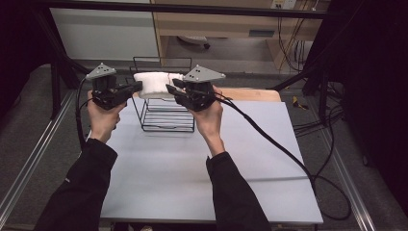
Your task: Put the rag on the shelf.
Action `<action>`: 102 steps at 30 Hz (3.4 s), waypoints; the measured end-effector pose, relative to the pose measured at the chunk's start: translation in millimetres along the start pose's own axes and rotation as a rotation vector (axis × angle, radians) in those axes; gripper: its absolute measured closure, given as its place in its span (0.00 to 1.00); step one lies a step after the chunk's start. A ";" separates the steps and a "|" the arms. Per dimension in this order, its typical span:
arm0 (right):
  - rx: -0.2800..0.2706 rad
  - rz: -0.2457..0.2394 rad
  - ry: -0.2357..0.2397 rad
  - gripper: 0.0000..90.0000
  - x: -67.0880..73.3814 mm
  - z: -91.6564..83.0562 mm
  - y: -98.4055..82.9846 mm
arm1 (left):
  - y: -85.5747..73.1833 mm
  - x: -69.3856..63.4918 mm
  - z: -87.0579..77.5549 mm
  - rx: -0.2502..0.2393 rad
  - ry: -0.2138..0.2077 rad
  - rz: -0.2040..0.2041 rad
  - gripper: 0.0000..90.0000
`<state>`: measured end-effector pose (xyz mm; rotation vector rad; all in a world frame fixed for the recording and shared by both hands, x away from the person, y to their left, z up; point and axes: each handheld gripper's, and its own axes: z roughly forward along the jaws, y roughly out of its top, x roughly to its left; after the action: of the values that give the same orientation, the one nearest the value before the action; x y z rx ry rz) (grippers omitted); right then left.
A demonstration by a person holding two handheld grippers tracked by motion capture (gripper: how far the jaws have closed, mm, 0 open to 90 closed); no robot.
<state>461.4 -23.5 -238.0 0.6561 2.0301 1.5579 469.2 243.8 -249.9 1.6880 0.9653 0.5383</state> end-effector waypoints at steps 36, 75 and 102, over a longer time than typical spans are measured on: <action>0.092 0.063 -0.014 0.84 -5.1 25.2 -21.4 | -27.1 -1.2 4.5 0.005 0.019 0.055 0.94; 0.226 0.261 0.043 0.02 -50.4 -94.2 -149.8 | -149.9 -5.7 -24.6 0.236 -0.028 0.105 0.07; 0.311 0.322 0.008 0.00 -58.5 -173.2 -249.8 | -198.6 -1.7 -42.2 0.267 -0.074 0.100 0.08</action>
<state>375.7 -245.5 -435.9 1.1440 2.2833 1.4187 370.5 287.3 -421.9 1.9891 0.9340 0.4225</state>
